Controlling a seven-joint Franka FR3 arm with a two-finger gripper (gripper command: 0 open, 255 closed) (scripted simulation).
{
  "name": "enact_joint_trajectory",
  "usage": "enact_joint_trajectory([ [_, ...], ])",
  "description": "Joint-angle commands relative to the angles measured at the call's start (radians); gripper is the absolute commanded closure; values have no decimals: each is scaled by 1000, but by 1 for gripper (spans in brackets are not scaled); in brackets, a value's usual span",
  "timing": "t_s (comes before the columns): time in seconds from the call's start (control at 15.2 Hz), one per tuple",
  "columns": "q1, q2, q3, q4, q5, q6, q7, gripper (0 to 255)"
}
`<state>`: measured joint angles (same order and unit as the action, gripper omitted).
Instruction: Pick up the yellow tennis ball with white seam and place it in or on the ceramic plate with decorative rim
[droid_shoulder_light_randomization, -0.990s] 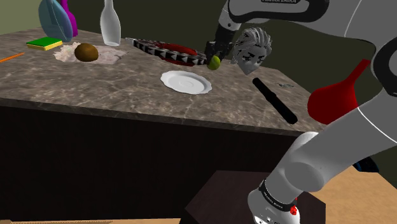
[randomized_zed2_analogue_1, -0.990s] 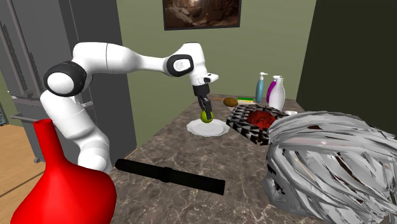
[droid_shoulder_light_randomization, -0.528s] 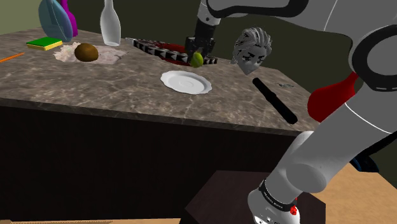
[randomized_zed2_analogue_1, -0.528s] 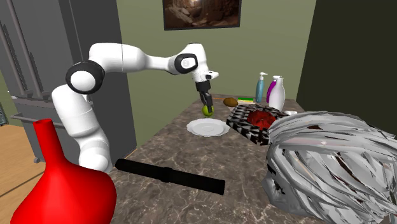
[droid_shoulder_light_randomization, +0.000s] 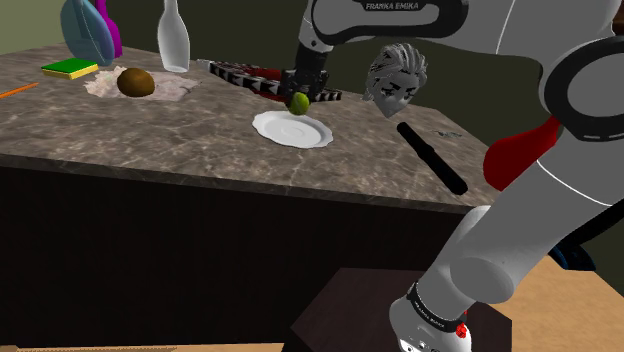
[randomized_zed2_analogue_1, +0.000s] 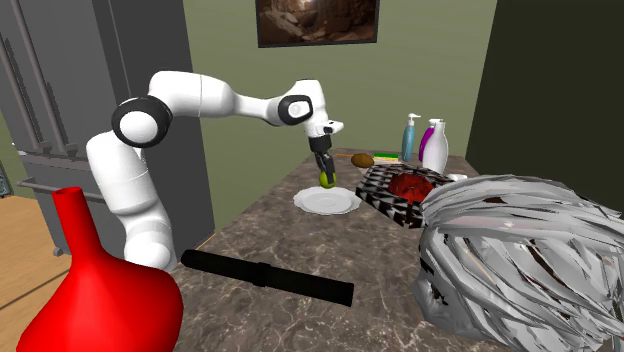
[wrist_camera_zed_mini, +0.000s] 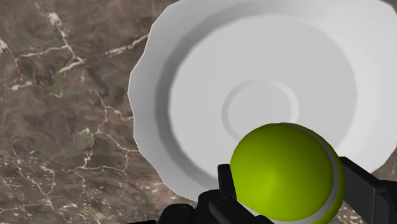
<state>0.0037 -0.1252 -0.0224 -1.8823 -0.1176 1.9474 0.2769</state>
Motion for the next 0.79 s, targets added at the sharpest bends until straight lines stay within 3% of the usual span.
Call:
enact_joint_trajectory([
  [0.0,0,1,-1,-26,-1,27,2,255],
  [0.4,-1,5,-2,-103,-5,109,11,255],
  [0.73,-1,5,-2,-103,-5,109,11,255],
])
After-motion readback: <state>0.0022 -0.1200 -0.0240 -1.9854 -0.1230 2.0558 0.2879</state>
